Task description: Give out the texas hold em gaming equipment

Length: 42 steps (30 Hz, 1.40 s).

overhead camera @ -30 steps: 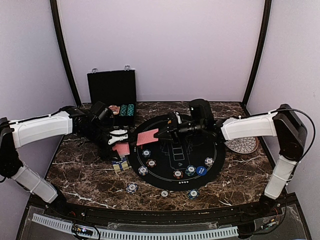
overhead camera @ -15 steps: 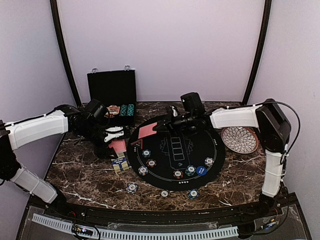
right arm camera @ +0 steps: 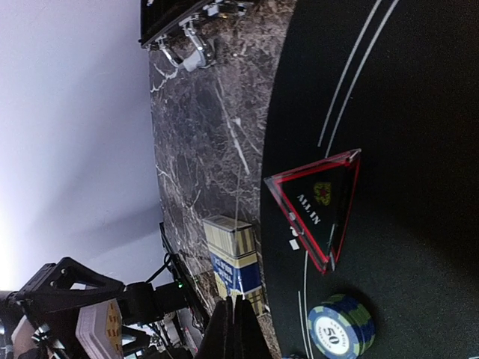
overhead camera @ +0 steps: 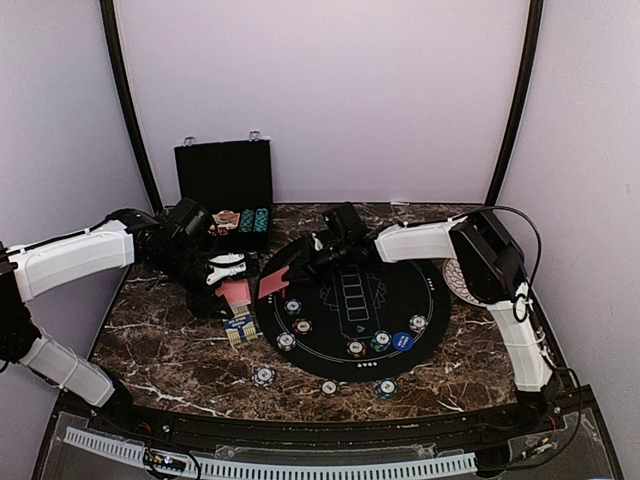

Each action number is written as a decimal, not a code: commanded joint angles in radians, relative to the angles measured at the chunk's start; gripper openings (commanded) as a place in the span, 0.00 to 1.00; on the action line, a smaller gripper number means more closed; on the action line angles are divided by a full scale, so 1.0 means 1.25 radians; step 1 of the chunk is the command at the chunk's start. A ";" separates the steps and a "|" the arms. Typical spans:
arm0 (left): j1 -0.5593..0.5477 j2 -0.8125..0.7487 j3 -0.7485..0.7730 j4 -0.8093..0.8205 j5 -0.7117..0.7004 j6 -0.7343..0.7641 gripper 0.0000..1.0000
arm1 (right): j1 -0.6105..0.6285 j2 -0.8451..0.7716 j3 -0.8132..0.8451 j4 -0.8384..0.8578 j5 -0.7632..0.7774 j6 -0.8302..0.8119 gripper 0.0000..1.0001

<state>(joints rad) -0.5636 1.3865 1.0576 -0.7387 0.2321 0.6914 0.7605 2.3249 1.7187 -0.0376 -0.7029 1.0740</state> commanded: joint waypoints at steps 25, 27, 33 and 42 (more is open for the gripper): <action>0.004 -0.011 0.035 -0.012 0.045 -0.005 0.05 | 0.028 -0.230 -0.162 0.015 0.092 -0.061 0.76; 0.004 -0.005 0.041 -0.011 0.050 -0.006 0.05 | 0.046 -0.245 -0.193 0.083 0.065 -0.022 0.78; 0.005 0.007 0.059 -0.012 0.060 -0.017 0.05 | 0.089 -0.258 -0.244 0.230 0.020 0.063 0.80; 0.004 0.012 0.076 -0.020 0.074 -0.030 0.04 | 0.129 -0.225 -0.224 0.280 0.000 0.099 0.79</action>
<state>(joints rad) -0.5629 1.4090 1.1141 -0.7441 0.2932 0.6682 0.9070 2.0201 1.4208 0.2226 -0.6800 1.1637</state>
